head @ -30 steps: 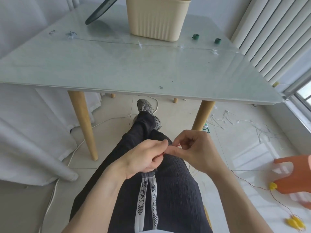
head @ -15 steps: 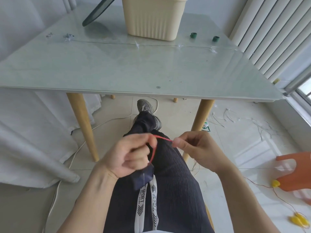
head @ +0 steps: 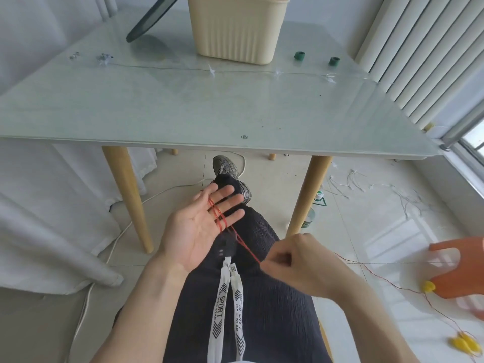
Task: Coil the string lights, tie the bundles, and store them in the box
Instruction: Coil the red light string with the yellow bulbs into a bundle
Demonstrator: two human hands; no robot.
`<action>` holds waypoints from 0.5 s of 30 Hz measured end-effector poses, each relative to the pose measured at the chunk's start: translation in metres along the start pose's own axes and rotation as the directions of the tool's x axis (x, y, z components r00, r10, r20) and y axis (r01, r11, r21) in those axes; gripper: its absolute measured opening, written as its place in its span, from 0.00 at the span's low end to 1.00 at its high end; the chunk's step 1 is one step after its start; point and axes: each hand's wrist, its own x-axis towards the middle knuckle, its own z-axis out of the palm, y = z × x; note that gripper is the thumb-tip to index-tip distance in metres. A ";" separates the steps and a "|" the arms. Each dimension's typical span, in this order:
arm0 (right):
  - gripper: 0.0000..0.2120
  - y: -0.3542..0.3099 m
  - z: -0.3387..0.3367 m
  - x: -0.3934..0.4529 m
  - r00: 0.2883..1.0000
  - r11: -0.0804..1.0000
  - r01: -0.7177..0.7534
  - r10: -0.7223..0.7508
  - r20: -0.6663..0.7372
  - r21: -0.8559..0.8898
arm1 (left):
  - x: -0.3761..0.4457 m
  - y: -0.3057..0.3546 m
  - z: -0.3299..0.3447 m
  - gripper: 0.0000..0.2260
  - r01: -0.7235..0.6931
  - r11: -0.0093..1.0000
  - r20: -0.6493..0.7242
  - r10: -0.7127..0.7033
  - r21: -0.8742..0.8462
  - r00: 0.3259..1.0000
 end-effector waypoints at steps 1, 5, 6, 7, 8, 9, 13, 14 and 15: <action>0.12 -0.007 0.001 -0.003 0.998 0.999 0.038 -0.037 0.052 -0.019 | -0.001 0.000 0.003 0.16 0.042 0.998 0.008 -0.043 0.048 0.999; 0.06 -0.031 -0.004 -0.011 0.965 0.982 0.184 -0.190 0.179 0.050 | -0.012 -0.010 0.014 0.15 0.251 0.910 0.021 -0.272 0.330 0.962; 0.05 -0.036 -0.008 -0.012 0.962 0.974 0.204 -0.219 0.166 0.103 | -0.014 -0.012 0.015 0.17 0.304 0.878 0.029 -0.338 0.369 0.941; 0.05 -0.038 -0.012 -0.012 0.964 0.966 0.219 -0.237 0.124 0.139 | -0.015 -0.015 0.015 0.21 0.349 0.848 0.060 -0.404 0.398 0.913; 0.06 -0.039 -0.015 -0.011 0.968 0.962 0.236 -0.245 0.052 0.140 | -0.015 -0.016 0.015 0.25 0.368 0.825 0.129 -0.459 0.430 0.879; 0.07 -0.038 -0.018 -0.010 0.968 0.963 0.250 -0.247 -0.044 0.104 | -0.015 -0.016 0.015 0.27 0.352 0.809 0.221 -0.495 0.470 0.841; 0.07 -0.024 -0.023 0.000 0.920 0.980 0.198 -0.184 -0.346 0.007 | -0.017 -0.011 0.018 0.24 0.274 0.807 0.435 -0.530 0.523 0.728; 0.07 -0.020 -0.022 0.002 0.910 0.982 0.185 -0.162 -0.381 0.025 | -0.018 -0.009 0.020 0.23 0.270 0.814 0.458 -0.526 0.514 0.717; 0.08 -0.017 -0.022 0.004 0.906 0.983 0.177 -0.147 -0.398 0.040 | -0.018 -0.010 0.018 0.21 0.260 0.822 0.462 -0.514 0.507 0.723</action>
